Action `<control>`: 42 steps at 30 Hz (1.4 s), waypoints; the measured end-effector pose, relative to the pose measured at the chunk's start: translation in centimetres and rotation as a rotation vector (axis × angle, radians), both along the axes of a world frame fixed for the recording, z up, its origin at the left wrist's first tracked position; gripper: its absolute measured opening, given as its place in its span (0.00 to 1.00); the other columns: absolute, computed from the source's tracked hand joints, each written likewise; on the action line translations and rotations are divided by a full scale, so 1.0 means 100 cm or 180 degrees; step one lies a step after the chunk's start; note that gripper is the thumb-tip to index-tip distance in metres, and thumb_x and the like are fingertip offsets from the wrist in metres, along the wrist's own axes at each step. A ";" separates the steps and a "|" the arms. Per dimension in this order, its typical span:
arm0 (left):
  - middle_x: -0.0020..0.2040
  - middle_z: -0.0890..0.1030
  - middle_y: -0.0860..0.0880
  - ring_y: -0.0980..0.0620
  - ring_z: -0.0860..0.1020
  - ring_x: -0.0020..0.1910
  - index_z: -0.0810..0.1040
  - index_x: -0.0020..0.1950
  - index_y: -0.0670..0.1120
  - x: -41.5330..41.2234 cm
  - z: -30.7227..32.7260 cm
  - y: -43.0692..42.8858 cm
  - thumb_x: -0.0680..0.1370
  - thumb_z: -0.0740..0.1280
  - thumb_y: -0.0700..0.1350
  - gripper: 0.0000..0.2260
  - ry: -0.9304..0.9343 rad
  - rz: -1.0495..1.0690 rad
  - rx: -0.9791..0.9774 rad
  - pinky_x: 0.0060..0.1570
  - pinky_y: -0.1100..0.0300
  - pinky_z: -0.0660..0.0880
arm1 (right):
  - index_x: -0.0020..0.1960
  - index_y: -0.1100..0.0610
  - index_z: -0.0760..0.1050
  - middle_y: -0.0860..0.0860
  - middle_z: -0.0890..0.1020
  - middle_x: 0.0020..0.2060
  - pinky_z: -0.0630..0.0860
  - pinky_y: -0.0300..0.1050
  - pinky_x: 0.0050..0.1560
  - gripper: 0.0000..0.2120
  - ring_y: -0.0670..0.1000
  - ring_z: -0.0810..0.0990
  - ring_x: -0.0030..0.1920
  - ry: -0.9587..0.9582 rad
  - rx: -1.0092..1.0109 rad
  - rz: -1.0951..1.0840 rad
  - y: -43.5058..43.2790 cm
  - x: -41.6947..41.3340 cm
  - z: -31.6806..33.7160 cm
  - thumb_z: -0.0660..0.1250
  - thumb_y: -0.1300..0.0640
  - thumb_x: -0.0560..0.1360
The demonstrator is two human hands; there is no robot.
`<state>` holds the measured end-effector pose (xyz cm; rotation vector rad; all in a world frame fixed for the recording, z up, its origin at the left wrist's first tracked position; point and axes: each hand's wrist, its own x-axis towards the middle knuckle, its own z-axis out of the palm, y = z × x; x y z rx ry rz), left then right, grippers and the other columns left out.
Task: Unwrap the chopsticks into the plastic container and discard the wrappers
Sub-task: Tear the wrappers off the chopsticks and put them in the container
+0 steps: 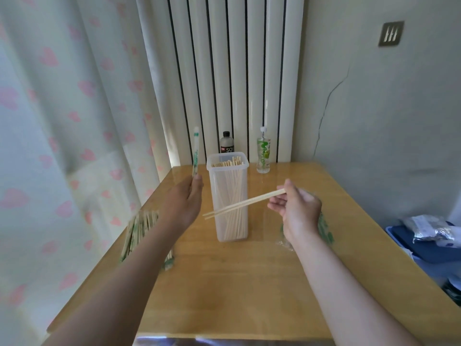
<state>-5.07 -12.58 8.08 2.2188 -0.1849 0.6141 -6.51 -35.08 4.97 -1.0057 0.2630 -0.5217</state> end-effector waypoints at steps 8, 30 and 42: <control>0.40 0.81 0.44 0.45 0.79 0.40 0.79 0.53 0.43 0.007 0.027 -0.006 0.85 0.53 0.56 0.21 -0.0166 -0.0172 -0.0269 0.45 0.44 0.77 | 0.40 0.62 0.80 0.57 0.79 0.28 0.83 0.49 0.32 0.16 0.54 0.79 0.29 -0.0666 -0.0924 -0.0394 0.001 0.023 0.108 0.65 0.57 0.83; 0.33 0.72 0.53 0.53 0.72 0.32 0.74 0.50 0.45 0.010 -0.007 0.036 0.85 0.53 0.56 0.17 -0.0042 -0.0291 -0.0406 0.39 0.51 0.72 | 0.31 0.58 0.67 0.52 0.69 0.27 0.63 0.46 0.34 0.28 0.51 0.69 0.28 0.0286 -0.5192 0.0837 0.050 0.079 0.098 0.62 0.40 0.82; 0.34 0.73 0.57 0.56 0.72 0.34 0.76 0.53 0.47 -0.001 -0.004 -0.018 0.85 0.55 0.53 0.14 0.0302 -0.1221 -0.0567 0.42 0.59 0.70 | 0.38 0.53 0.80 0.54 0.82 0.34 0.74 0.47 0.41 0.19 0.52 0.79 0.37 -0.0874 -0.3972 0.0468 0.024 0.054 0.094 0.63 0.42 0.80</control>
